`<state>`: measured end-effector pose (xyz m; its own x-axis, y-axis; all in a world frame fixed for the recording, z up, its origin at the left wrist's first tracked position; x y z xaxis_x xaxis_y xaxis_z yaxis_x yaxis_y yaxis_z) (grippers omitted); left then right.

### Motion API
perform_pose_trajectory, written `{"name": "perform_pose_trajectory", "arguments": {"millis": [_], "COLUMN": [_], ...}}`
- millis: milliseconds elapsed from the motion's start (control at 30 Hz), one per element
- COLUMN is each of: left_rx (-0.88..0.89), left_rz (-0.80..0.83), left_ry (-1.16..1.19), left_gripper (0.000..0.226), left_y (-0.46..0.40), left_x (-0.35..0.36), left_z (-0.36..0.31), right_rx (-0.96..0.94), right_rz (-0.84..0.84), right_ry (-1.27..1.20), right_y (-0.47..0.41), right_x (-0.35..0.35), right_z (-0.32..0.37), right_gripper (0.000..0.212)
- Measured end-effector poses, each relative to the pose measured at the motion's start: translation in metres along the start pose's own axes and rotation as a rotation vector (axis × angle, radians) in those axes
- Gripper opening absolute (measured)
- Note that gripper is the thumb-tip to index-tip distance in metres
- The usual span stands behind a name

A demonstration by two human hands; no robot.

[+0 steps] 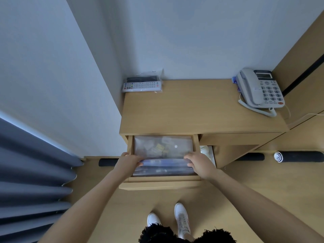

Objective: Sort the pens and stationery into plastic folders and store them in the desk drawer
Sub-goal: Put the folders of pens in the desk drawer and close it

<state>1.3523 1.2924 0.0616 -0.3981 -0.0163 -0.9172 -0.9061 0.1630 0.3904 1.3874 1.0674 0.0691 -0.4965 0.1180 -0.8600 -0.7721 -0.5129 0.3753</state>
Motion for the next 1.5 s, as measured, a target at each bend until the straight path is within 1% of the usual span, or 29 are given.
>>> {"name": "perform_pose_trajectory", "arguments": {"millis": [67,167,267,400,533,667,767,900,1000,1067,1133,1200,1267,1300,1367,1433,1500], "left_rx": [0.020,0.068,0.098,0.083,0.026,-0.005,-0.003,0.022,0.056,0.069,0.094,0.085,0.060,0.059,0.056,0.051,0.046], "left_rz": [0.002,-0.015,-0.018,-0.015,0.032,0.059,0.059,0.089,0.160,0.205,0.215,0.243,0.284,0.294,0.295,0.284,0.282], "left_ry": [-0.034,-0.059,-0.069,-0.041,-0.076,-0.124,-0.158,-0.144,-0.101,-0.104,-0.095,0.031,0.196,0.214,0.153,0.128,0.134], "left_gripper": [0.023,0.030,0.037,0.033,0.032,0.027,0.031,0.031,0.023,0.029,0.035,0.045,0.064,0.074,0.088,0.092,0.093], "left_y": [-0.001,0.002,0.005,0.002,-0.004,-0.006,-0.005,-0.003,-0.001,-0.003,-0.007,-0.010,-0.010,-0.009,-0.009,-0.010,-0.012], "left_x": [0.002,0.002,0.001,-0.002,0.006,0.008,0.009,0.008,0.009,0.009,0.008,0.012,0.022,0.026,0.033,0.035,0.037], "left_z": [-0.001,-0.003,-0.005,-0.003,0.001,0.000,-0.002,-0.005,-0.009,-0.014,-0.024,-0.033,-0.037,-0.037,-0.034,-0.032,-0.030], "right_rx": [-0.009,-0.018,0.000,0.046,0.078,0.078,0.046,0.015,0.028,0.037,0.065,0.088,0.086,0.082,0.062,0.051,0.054], "right_rz": [0.036,0.106,0.149,0.183,0.242,0.228,0.169,0.138,0.198,0.261,0.314,0.349,0.389,0.407,0.425,0.421,0.412], "right_ry": [-0.010,-0.011,-0.040,-0.041,0.020,0.096,0.179,0.147,0.094,0.070,-0.017,-0.095,-0.130,-0.120,-0.060,-0.028,-0.055], "right_y": [-0.001,0.001,0.001,-0.004,-0.006,-0.009,-0.010,-0.008,-0.008,-0.008,-0.007,-0.006,-0.003,-0.003,-0.005,-0.009,-0.011], "right_x": [0.000,0.000,0.001,0.003,0.010,0.012,0.011,0.011,0.013,0.015,0.017,0.018,0.020,0.020,0.021,0.023,0.026], "right_z": [0.001,0.002,0.002,-0.003,-0.003,0.001,0.004,0.006,0.002,0.004,0.008,0.011,0.016,0.017,0.020,0.021,0.021], "right_gripper": [0.027,0.035,0.035,0.029,0.030,0.028,0.016,0.015,0.031,0.043,0.055,0.061,0.067,0.073,0.085,0.089,0.090]}}
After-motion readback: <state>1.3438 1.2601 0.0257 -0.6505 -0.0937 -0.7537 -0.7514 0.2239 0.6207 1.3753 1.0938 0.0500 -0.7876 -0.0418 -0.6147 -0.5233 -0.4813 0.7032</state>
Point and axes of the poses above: each hand's wrist, its own y-axis away from the middle knuckle, its own x-axis out of the palm, z = x × y, the point moved 10 cm from there along -y, towards the middle knuckle
